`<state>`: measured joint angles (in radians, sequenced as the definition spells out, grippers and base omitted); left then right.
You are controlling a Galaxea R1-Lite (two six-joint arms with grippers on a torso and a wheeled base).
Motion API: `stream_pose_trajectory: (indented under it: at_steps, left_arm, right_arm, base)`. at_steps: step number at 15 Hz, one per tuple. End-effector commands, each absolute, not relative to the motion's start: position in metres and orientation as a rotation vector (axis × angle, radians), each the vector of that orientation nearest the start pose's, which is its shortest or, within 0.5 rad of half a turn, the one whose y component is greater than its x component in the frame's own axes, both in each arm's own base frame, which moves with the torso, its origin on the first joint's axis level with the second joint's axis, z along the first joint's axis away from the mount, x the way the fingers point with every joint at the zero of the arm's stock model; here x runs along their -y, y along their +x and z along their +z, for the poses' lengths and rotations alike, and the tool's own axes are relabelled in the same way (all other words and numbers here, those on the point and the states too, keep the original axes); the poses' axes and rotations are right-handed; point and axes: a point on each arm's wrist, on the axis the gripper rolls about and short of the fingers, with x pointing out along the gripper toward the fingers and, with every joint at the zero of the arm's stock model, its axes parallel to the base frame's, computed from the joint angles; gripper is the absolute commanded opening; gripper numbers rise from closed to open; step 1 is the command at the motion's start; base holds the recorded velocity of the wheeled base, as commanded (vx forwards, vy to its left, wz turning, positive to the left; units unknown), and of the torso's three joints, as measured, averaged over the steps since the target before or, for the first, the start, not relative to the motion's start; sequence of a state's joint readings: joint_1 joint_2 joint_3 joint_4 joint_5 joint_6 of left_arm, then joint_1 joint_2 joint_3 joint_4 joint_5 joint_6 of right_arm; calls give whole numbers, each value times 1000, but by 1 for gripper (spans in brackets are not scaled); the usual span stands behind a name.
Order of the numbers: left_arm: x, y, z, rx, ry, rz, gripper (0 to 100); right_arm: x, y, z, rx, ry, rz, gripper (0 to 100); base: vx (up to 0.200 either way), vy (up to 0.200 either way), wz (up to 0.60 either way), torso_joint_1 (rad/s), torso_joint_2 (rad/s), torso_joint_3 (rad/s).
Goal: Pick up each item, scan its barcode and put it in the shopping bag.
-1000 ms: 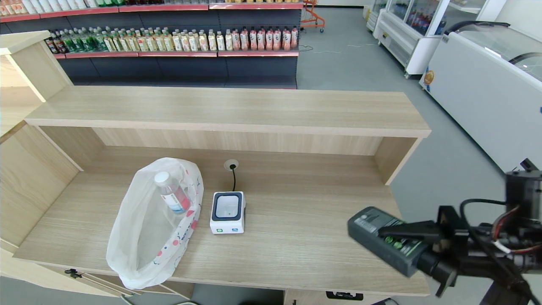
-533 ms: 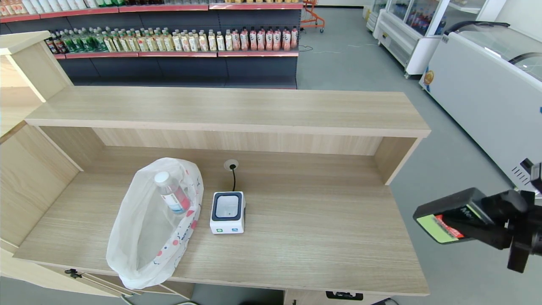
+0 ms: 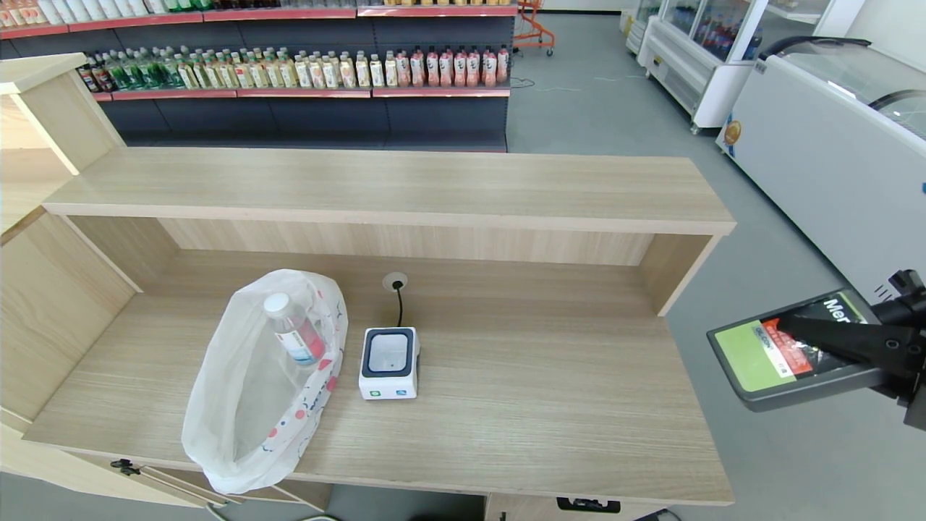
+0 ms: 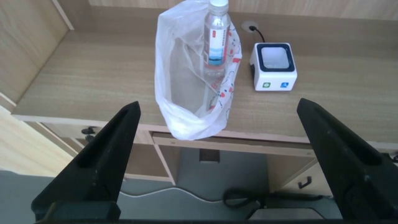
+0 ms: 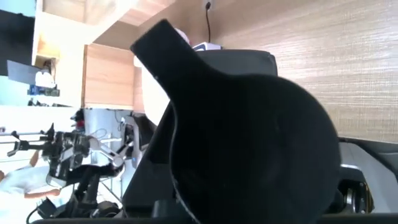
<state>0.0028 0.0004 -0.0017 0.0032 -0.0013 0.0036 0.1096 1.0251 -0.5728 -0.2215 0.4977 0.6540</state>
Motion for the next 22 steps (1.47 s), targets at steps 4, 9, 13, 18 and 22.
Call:
stream_pose_trajectory:
  at_steps: [4, 9, 13, 18, 22]
  left_arm:
    - [0, -23, 76, -2, 5, 2, 100]
    - [0, -23, 76, -2, 2, 2, 100]
    - [0, -23, 76, -2, -9, 3, 100]
    - [0, -23, 76, -2, -9, 3, 100]
    - [0, -23, 76, -2, -6, 3, 100]
  right_arm:
    - [-25, 115, 220, -413, 673, 523, 0]
    - [-25, 119, 216, -435, 675, 515, 0]
    - [-25, 120, 217, -433, 672, 518, 0]
    - [-26, 126, 214, -451, 655, 510, 0]
    - [-29, 153, 209, -482, 588, 501, 0]
  base:
    - [0, 0, 0, 0, 0, 0]
    - [0, 40, 0, 0, 0, 0]
    - [0, 200, 0, -1, 0, 5]
    - [0, 200, 0, 4, 0, 2]
    - [0, 200, 0, 2, -1, 0]
